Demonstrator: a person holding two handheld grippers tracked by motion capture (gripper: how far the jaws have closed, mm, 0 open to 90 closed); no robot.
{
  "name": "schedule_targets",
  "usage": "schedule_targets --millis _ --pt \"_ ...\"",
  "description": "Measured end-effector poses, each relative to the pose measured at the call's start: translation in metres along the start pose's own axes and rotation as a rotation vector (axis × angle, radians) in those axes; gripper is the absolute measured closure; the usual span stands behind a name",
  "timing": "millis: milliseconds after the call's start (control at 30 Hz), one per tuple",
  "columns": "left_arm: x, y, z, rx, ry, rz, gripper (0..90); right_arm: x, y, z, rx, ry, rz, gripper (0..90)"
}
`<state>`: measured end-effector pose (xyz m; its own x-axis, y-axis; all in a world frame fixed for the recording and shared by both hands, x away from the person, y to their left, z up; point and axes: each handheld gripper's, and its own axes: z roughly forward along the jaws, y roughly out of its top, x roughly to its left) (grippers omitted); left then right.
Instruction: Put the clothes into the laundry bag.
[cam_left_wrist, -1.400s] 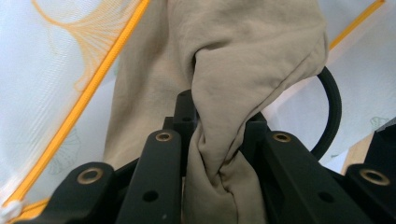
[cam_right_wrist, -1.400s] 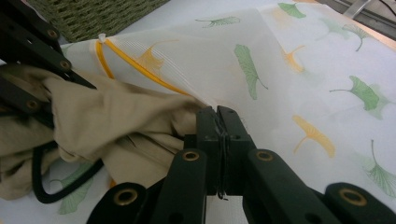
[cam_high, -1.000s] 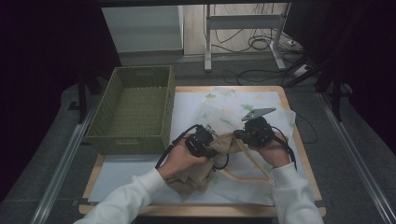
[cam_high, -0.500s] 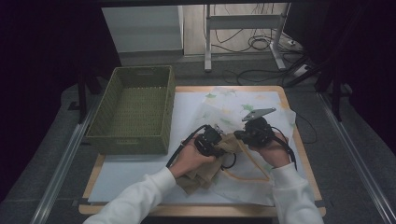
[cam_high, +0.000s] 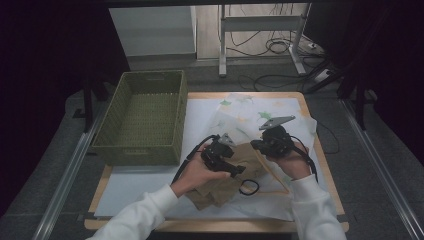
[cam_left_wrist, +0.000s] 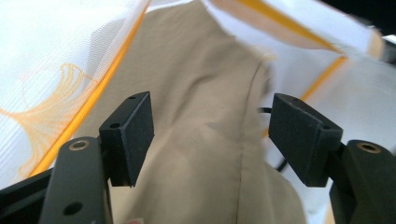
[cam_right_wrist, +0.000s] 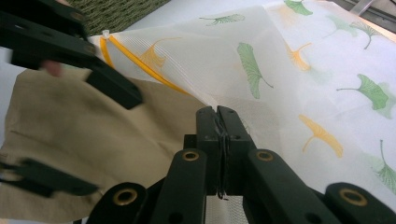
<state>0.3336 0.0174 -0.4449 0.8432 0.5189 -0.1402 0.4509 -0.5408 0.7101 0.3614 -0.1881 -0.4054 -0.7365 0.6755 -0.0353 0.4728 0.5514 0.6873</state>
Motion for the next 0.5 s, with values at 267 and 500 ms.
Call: schedule_targets --millis 267,500 --pt "-0.008 -0.019 -0.036 -0.06 -0.008 0.004 33.0 0.0 0.0 0.0 0.001 -0.001 0.001 87.3" --pt "-0.009 -0.041 -0.053 -0.094 0.006 0.002 44.2 0.0 -0.001 0.002 0.003 0.0 -0.002 87.3"
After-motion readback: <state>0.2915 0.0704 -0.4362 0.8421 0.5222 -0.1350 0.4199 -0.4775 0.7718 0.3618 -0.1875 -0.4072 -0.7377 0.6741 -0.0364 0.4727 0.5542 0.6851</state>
